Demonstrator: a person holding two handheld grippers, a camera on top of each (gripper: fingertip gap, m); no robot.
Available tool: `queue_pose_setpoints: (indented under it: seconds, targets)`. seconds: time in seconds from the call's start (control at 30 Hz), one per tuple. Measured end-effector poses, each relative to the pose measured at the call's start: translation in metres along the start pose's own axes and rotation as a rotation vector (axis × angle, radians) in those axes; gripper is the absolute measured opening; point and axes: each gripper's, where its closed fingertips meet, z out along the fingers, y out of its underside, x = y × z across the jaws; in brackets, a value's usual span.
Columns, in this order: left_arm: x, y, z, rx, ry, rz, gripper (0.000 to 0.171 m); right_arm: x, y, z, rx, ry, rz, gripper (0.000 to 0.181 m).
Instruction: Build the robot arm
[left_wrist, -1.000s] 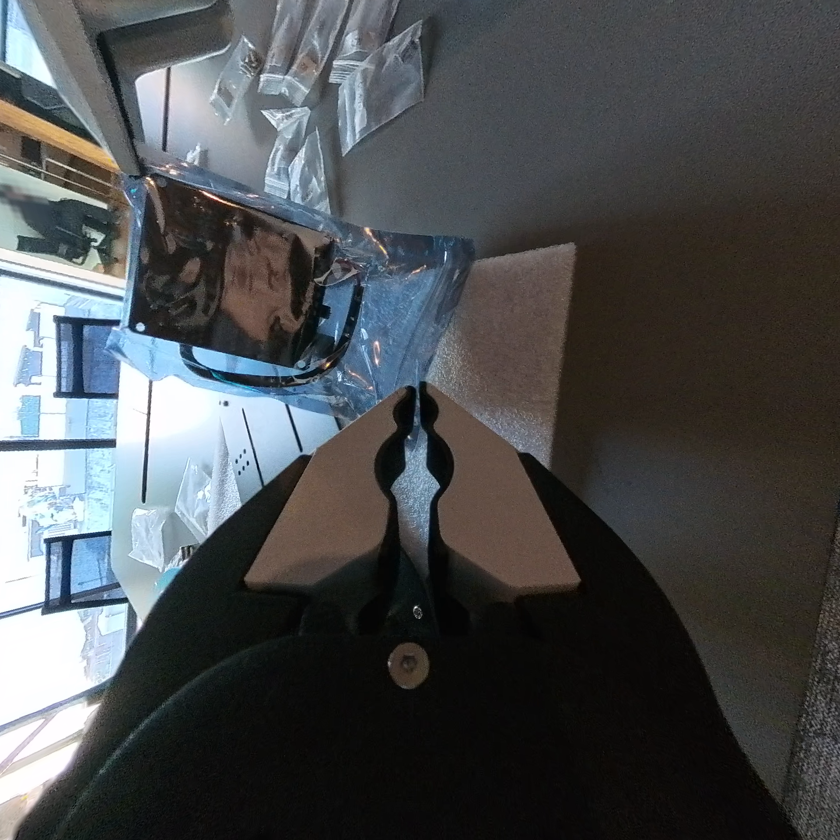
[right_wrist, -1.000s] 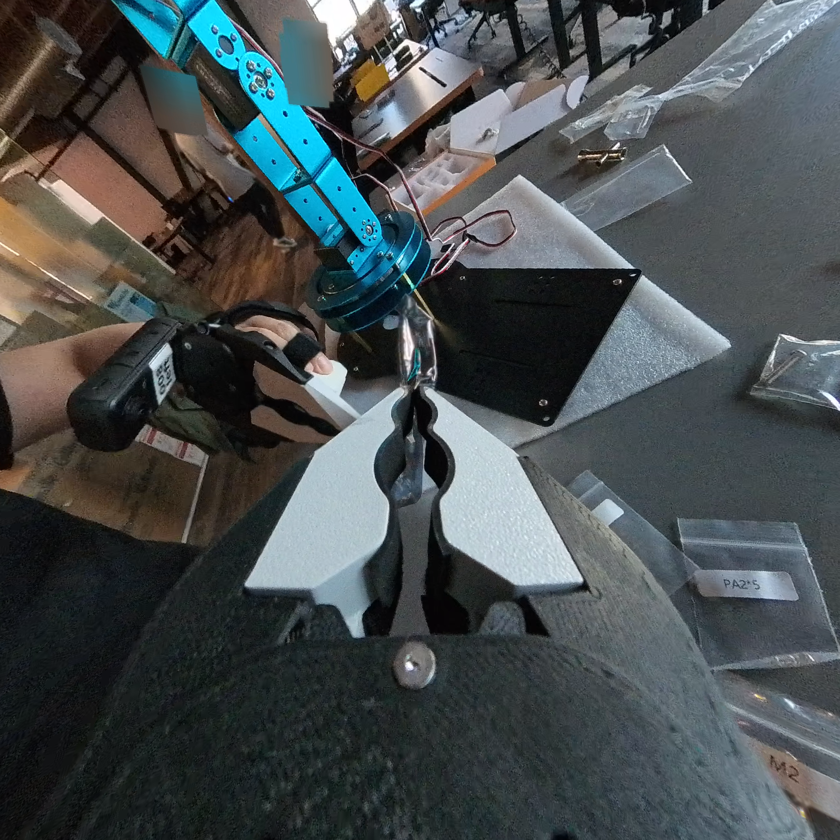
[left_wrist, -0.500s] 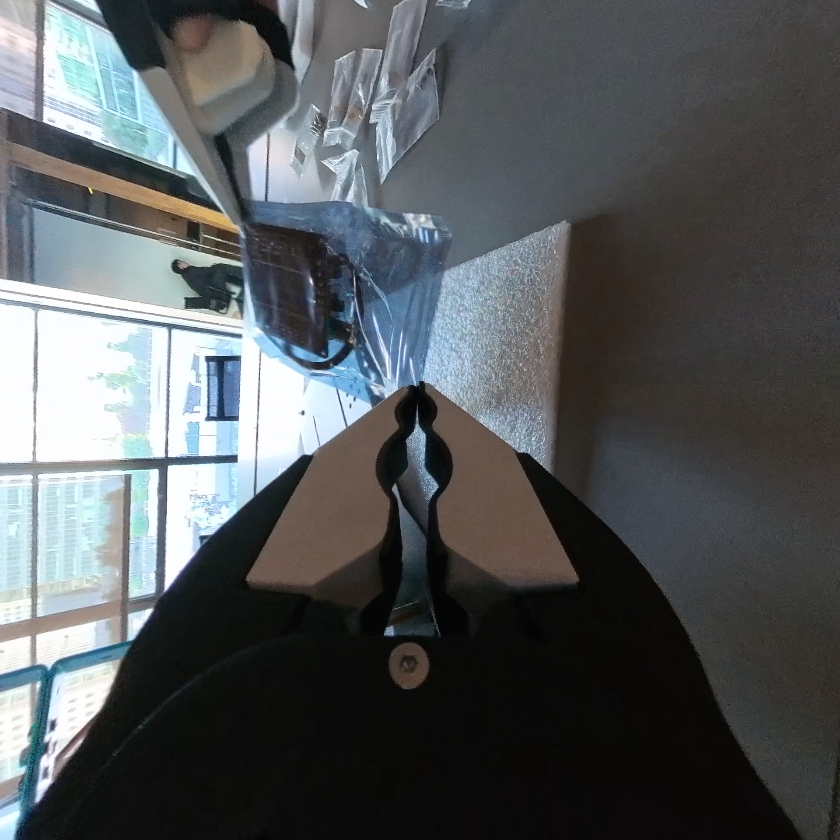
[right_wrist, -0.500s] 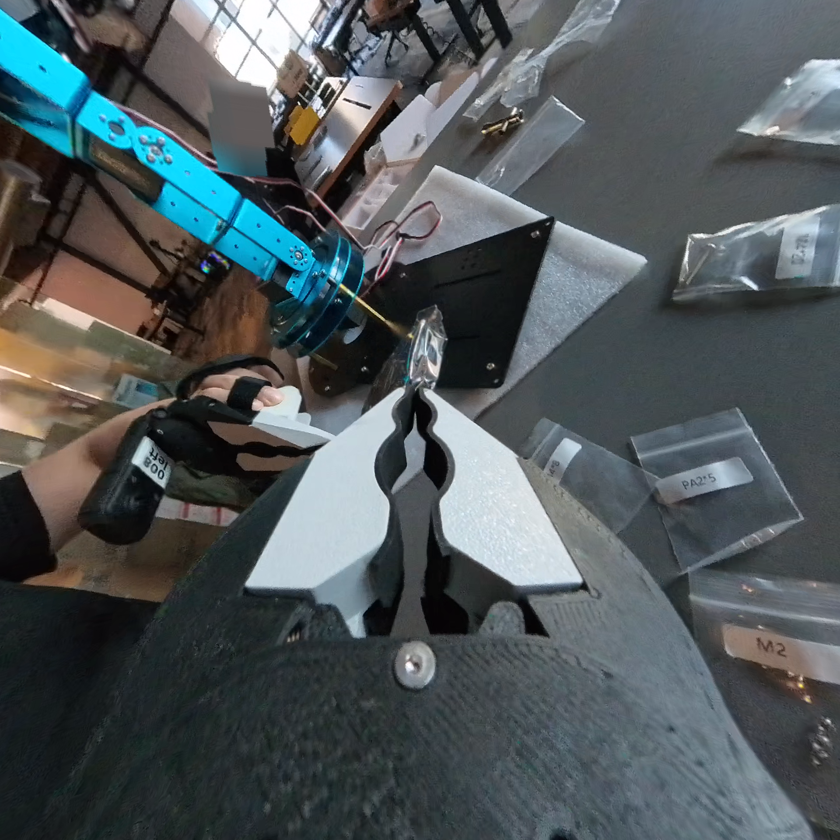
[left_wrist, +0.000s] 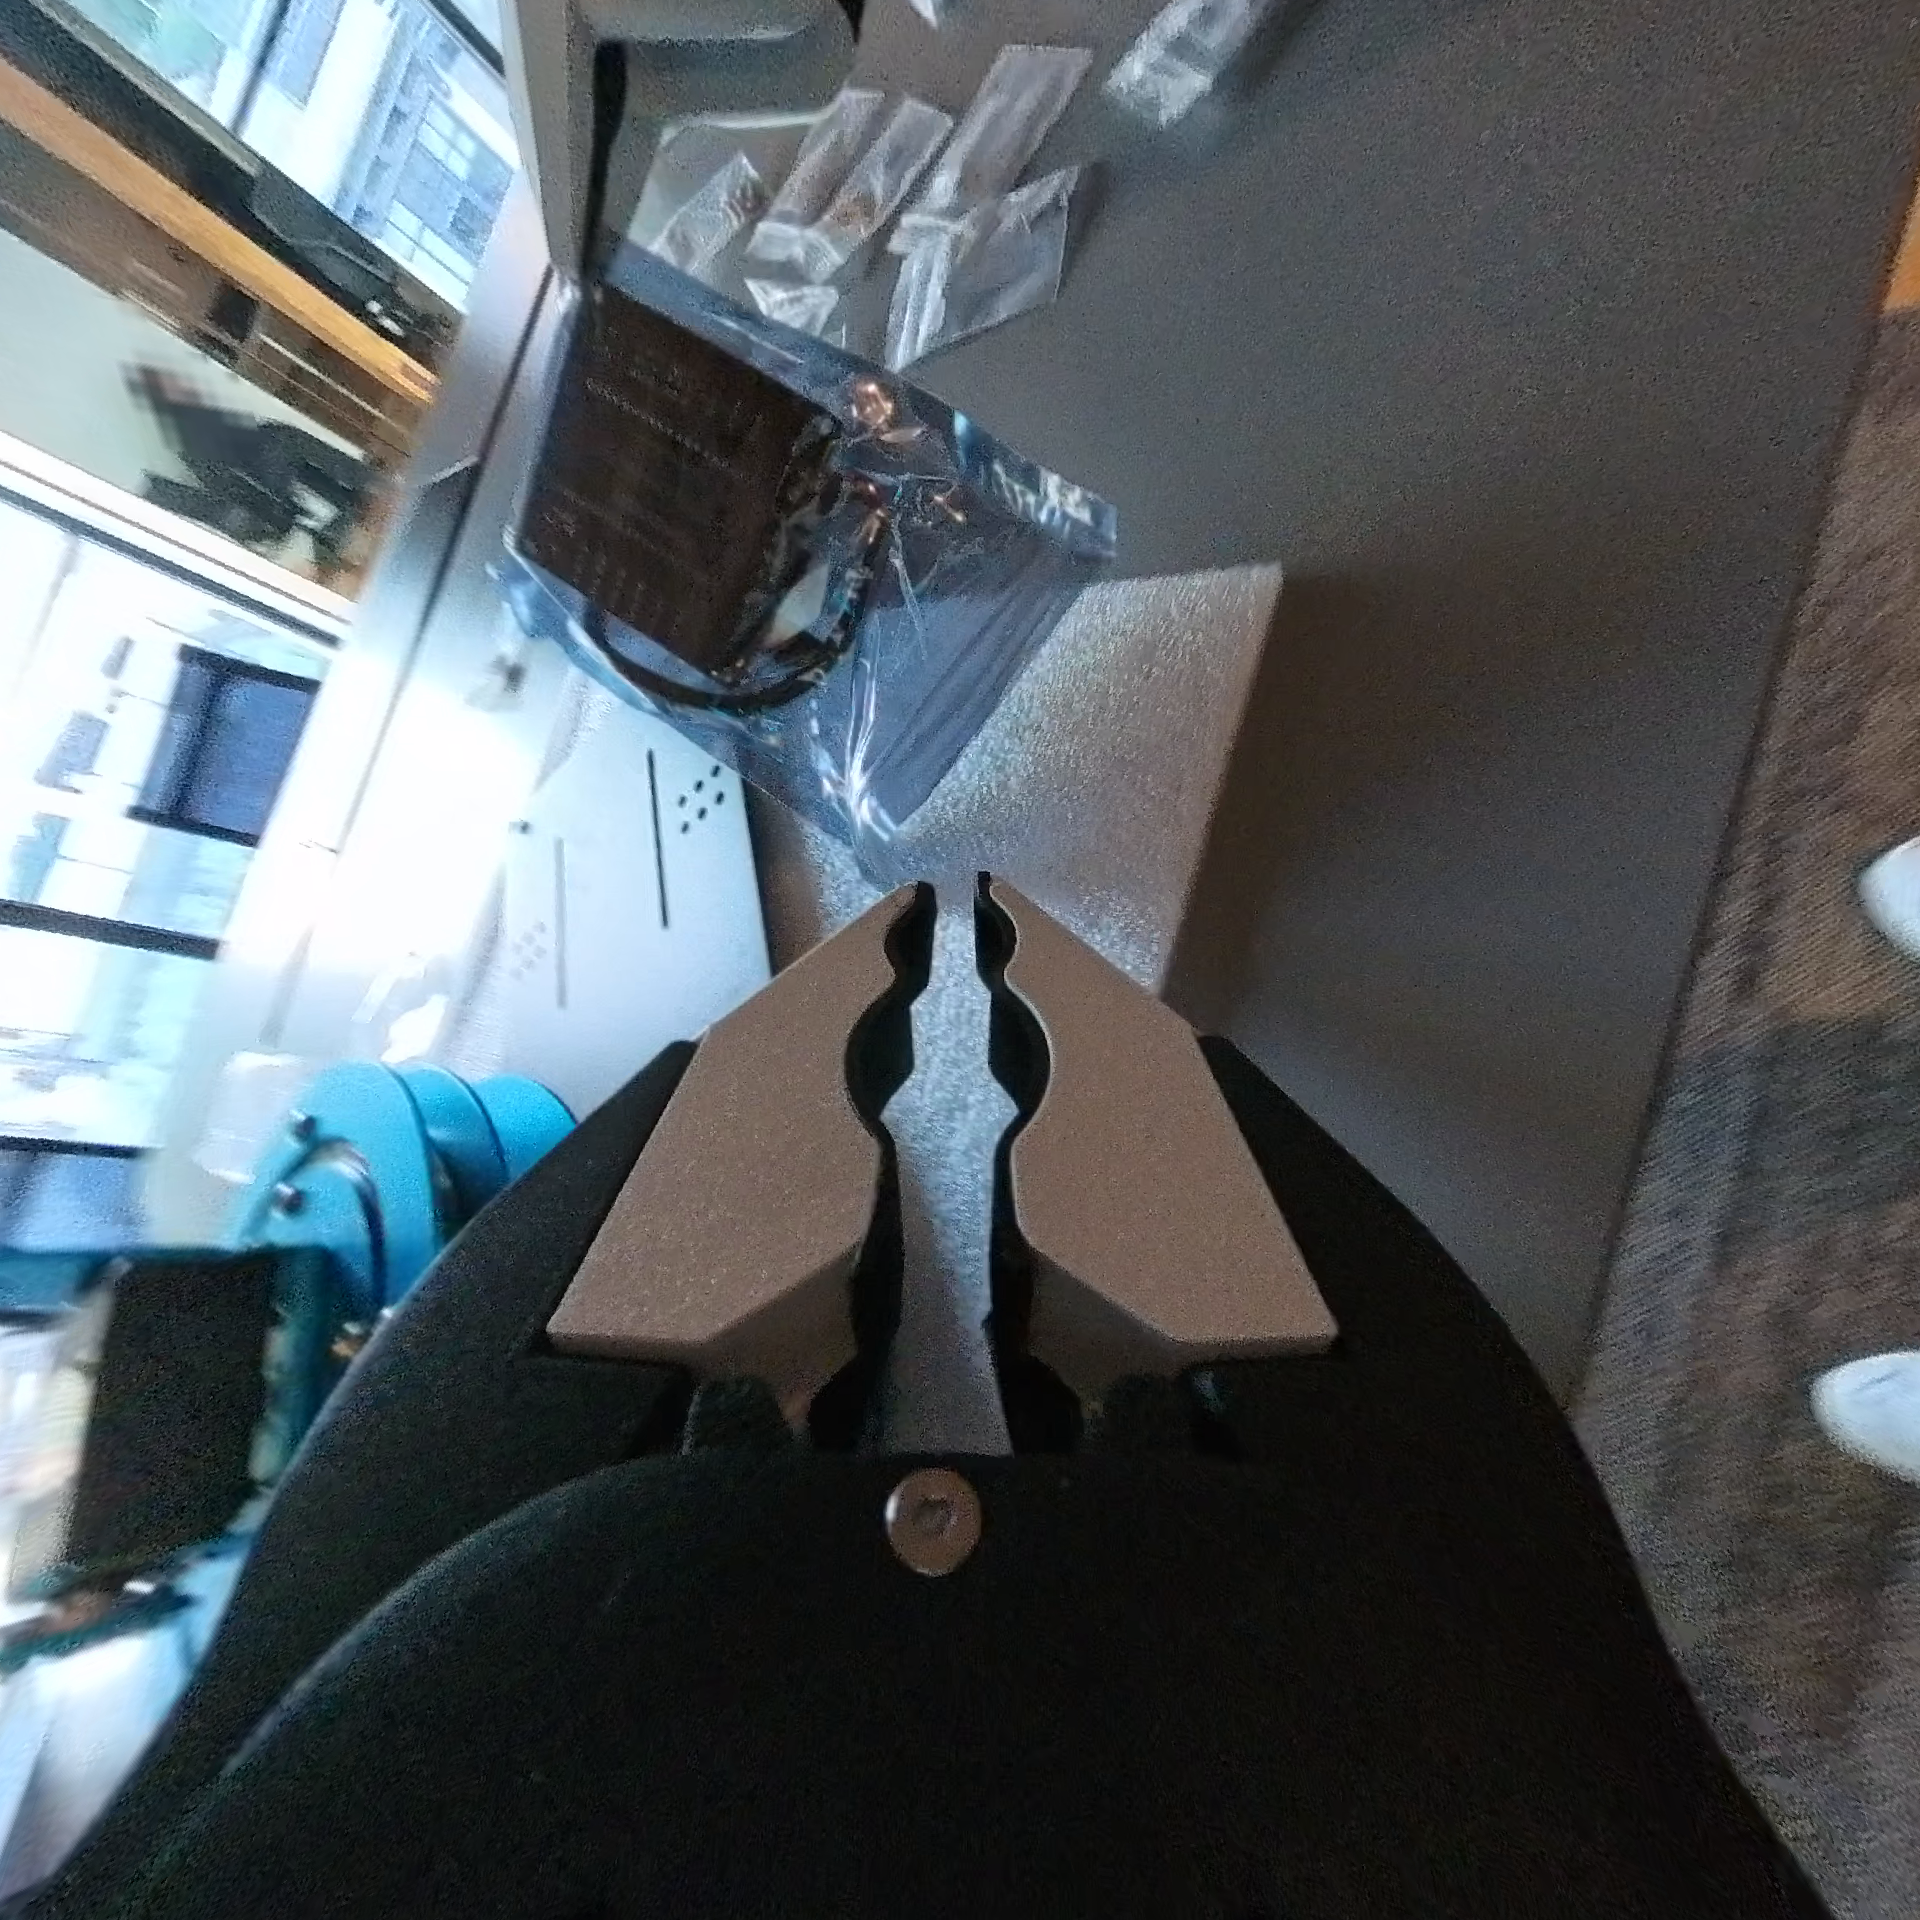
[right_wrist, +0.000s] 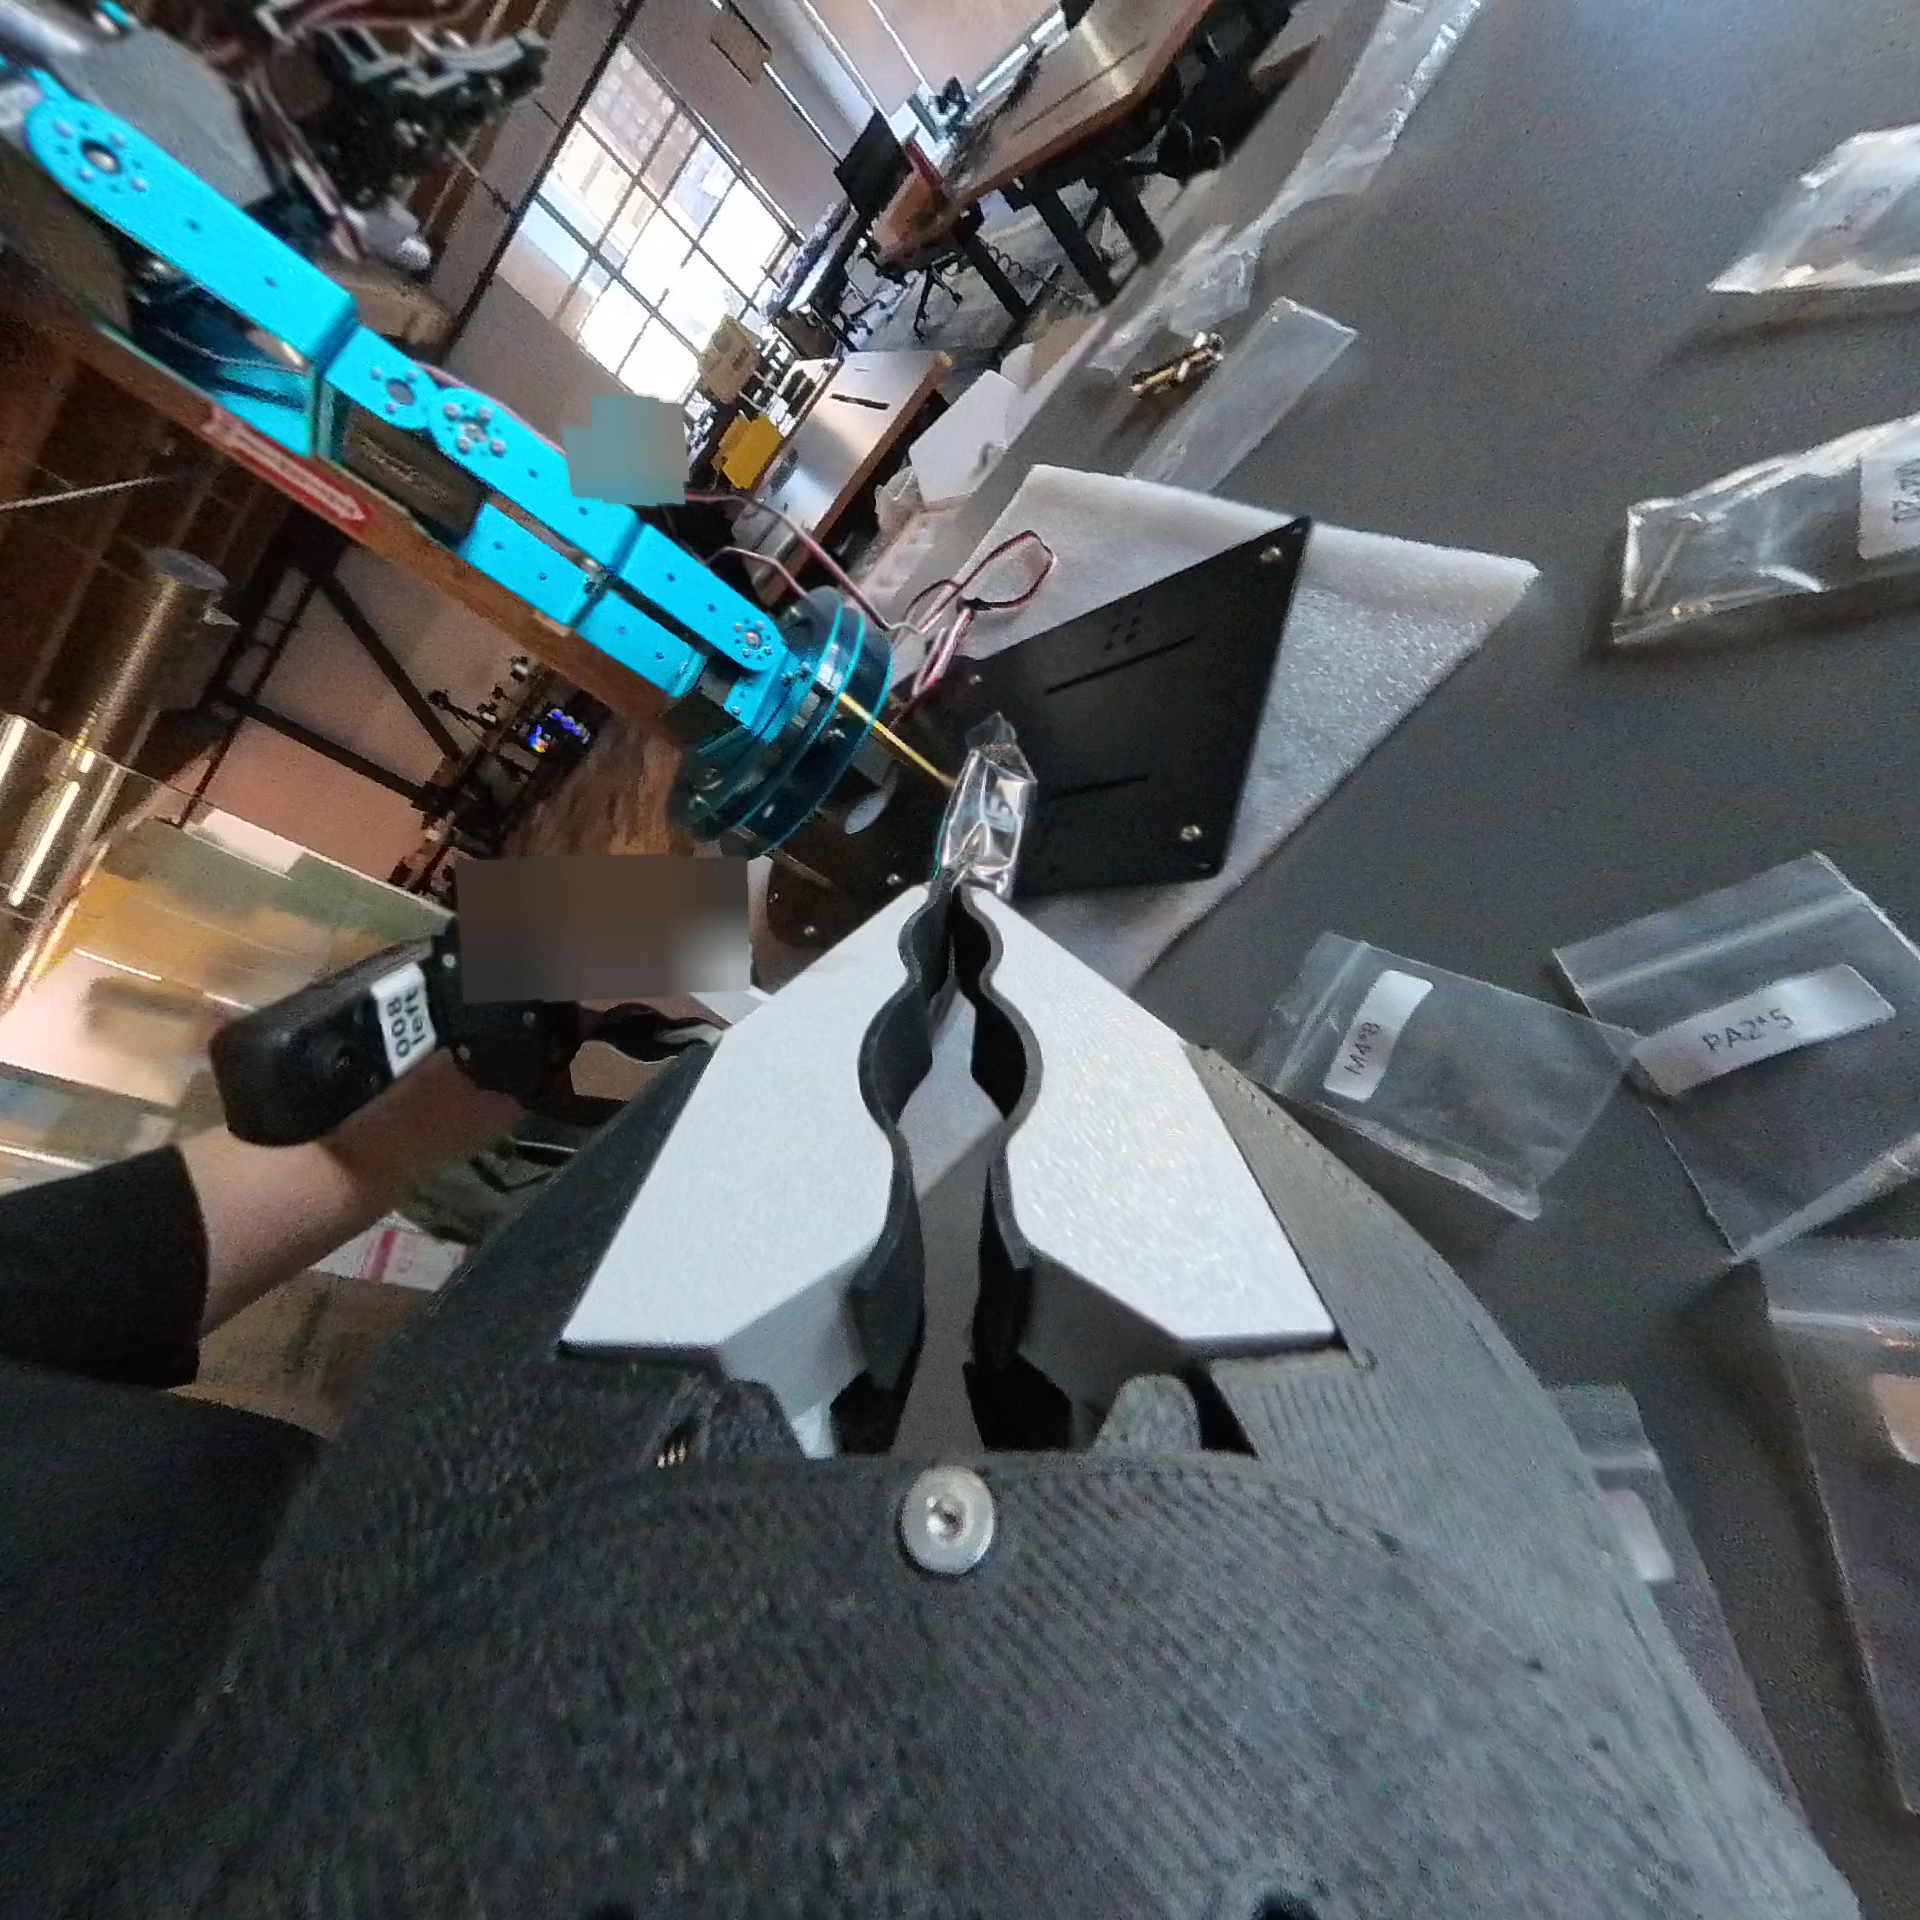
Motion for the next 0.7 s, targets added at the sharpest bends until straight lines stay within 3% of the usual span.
queue_pose_setpoints:
  seconds: [0.13, 0.2, 0.27, 0.33, 0.57, 0.7]
  targets:
    - [-0.004, -0.02, -0.017, 0.153, 0.188, -0.45, 0.015, -0.038, -0.008, 0.006, -0.036, -0.023, -0.229, 0.0]
    - [-0.027, -0.034, -0.024, 0.261, 0.242, -0.698, 0.03, -0.055, -0.008, 0.011, -0.082, -0.023, -0.375, 0.0]
    - [-0.051, -0.042, -0.031, 0.357, 0.238, -0.844, 0.045, -0.072, -0.005, 0.013, -0.13, -0.057, -0.513, 0.0]
    - [-0.055, -0.047, -0.032, 0.395, 0.243, -0.875, 0.046, -0.085, 0.0, 0.012, -0.176, -0.102, -0.628, 0.0]
    - [-0.037, -0.036, -0.012, 0.285, 0.055, -0.66, 0.072, -0.098, 0.021, -0.006, -0.276, -0.271, -0.856, 0.0]
    - [-0.027, -0.033, 0.017, 0.216, 0.141, -0.631, 0.074, -0.11, 0.035, -0.017, -0.344, -0.389, -0.915, 0.0]
